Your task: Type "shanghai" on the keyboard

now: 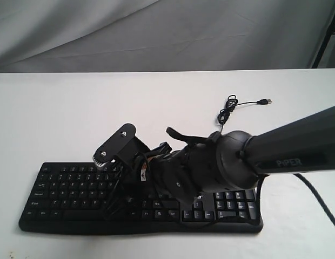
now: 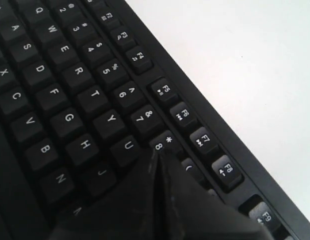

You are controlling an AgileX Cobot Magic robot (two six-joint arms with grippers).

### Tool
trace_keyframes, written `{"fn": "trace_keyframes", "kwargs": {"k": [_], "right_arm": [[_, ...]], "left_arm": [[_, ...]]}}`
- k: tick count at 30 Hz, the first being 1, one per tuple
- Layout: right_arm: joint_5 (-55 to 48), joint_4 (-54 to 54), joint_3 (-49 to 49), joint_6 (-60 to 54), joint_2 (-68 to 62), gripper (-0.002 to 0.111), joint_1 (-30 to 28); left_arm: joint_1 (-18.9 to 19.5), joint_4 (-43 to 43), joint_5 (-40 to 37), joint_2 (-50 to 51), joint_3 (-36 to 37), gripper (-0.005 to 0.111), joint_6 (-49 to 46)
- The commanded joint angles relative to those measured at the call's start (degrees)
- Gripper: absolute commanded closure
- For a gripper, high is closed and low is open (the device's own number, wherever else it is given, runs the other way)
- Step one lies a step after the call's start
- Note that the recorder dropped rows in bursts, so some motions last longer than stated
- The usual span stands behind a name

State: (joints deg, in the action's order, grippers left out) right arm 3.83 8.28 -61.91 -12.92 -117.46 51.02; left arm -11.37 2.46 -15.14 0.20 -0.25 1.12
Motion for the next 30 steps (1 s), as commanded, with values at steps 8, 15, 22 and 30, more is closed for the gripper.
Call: {"fn": "trace_keyframes", "kwargs": {"k": [8,15,22,30], "right_arm": [[-2.21,0.26,0.13,-0.07,-0.91,0.108,-0.18],[-3.53,0.26,0.13,0.04,-0.91,0.108,-0.18],[-4.42,0.02,0.13,-0.52,5.15,0.108,-0.18],[-6.93,-1.94,4.11,-0.37,17.49,0.108,0.45]], "left_arm": [[-0.23,0.04,0.27,-0.20,0.25,0.107,0.16],[-0.23,0.04,0.27,-0.20,0.25,0.107,0.16],[-0.23,0.04,0.27,-0.20,0.25,0.107,0.16],[-0.23,0.04,0.27,-0.20,0.25,0.107,0.16]]}}
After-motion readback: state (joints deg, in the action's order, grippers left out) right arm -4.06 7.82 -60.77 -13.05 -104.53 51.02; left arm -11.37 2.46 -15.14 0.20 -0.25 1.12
